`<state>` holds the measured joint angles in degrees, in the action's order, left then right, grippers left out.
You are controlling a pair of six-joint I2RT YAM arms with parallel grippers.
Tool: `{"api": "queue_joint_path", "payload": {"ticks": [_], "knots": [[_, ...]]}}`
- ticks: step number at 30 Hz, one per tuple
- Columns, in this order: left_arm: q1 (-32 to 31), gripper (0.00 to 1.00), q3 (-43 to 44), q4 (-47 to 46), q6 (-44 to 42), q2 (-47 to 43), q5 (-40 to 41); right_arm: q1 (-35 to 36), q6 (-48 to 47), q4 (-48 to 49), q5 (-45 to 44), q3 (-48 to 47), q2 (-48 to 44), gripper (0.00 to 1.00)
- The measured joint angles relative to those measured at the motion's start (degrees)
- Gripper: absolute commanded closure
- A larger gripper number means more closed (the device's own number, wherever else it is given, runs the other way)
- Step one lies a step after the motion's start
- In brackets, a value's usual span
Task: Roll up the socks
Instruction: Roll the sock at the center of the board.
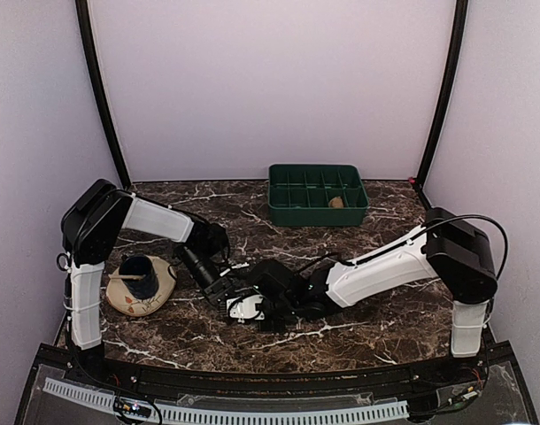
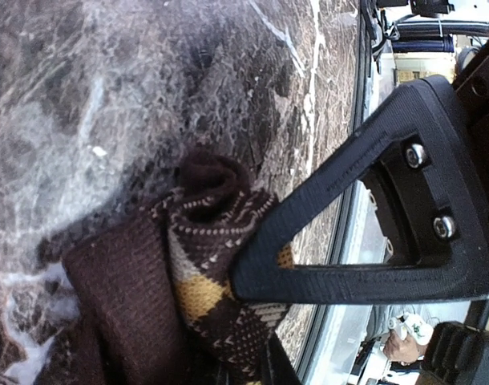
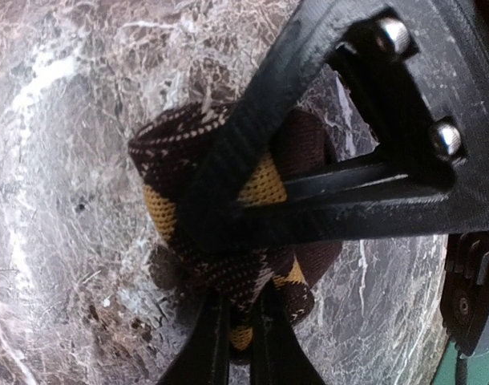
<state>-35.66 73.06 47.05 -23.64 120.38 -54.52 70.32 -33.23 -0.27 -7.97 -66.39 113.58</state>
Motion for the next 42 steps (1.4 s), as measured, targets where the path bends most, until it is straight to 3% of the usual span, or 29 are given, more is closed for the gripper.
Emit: {"api": "queue_joint_path", "payload": {"ticks": [4,12,28,42], "knots": [[0.0,0.81,0.0,-0.3,1.3,-0.2,1.2,-0.7,0.8,-2.1,1.4,-1.3,0.2,1.0],[0.0,0.74,-2.4,-4.8,5.9,-5.1,6.6,-1.7,3.8,-5.3,3.1,-3.8,1.0,1.0],[1.9,0.7,-12.5,-15.0,14.8,-19.8,11.1,-2.2,10.7,-17.5,5.6,-14.3,5.2,1.0],[1.9,0.7,-22.9,-24.0,28.0,-32.2,30.4,-3.4,16.2,-28.9,10.0,-24.0,9.2,1.0]]}}
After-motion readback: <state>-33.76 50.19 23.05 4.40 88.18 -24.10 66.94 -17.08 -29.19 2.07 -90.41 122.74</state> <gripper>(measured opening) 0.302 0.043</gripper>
